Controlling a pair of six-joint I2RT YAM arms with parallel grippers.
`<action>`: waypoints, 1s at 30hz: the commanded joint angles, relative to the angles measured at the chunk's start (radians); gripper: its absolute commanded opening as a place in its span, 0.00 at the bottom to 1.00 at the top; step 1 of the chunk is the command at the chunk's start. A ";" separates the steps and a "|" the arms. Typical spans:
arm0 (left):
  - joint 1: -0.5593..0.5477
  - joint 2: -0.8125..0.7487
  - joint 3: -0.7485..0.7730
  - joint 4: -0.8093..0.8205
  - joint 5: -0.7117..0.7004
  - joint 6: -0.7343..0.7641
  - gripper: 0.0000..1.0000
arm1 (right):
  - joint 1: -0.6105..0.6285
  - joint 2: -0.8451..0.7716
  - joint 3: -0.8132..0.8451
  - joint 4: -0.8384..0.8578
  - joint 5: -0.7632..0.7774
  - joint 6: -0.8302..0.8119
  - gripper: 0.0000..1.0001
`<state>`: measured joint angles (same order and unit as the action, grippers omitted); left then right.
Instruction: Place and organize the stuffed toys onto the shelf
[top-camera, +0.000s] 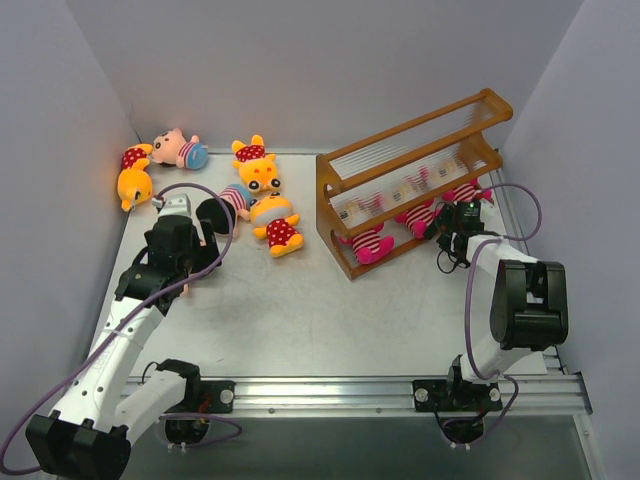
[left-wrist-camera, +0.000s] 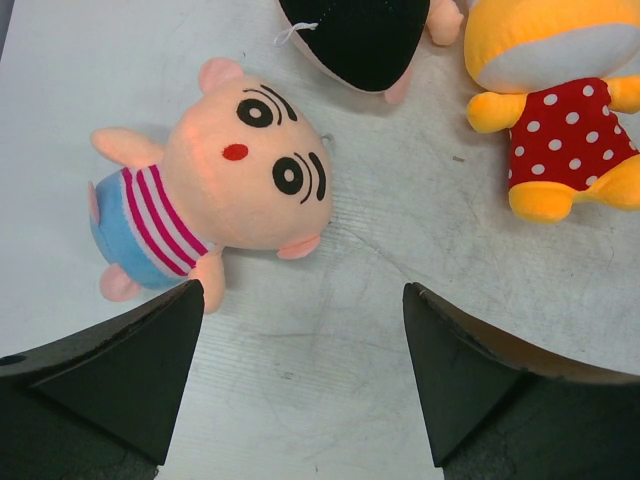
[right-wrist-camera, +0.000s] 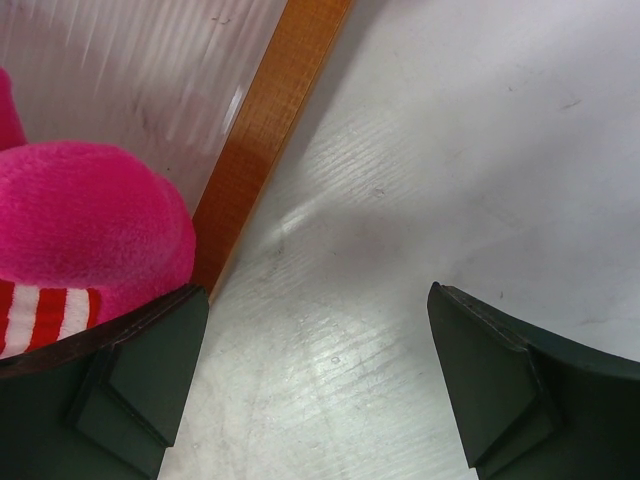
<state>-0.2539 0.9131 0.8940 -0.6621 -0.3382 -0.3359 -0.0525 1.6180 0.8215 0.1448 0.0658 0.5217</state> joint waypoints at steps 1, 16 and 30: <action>-0.004 -0.006 0.005 0.038 -0.016 0.006 0.89 | 0.003 0.017 0.038 0.018 -0.003 -0.009 0.97; -0.002 -0.014 0.003 0.038 -0.012 0.006 0.89 | -0.007 -0.075 0.033 -0.060 0.023 -0.022 0.98; -0.024 -0.036 0.002 0.041 -0.019 0.006 0.89 | -0.217 -0.187 0.067 -0.102 0.123 0.017 0.97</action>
<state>-0.2703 0.8936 0.8936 -0.6617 -0.3389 -0.3359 -0.2249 1.4490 0.8474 0.0418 0.1341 0.5167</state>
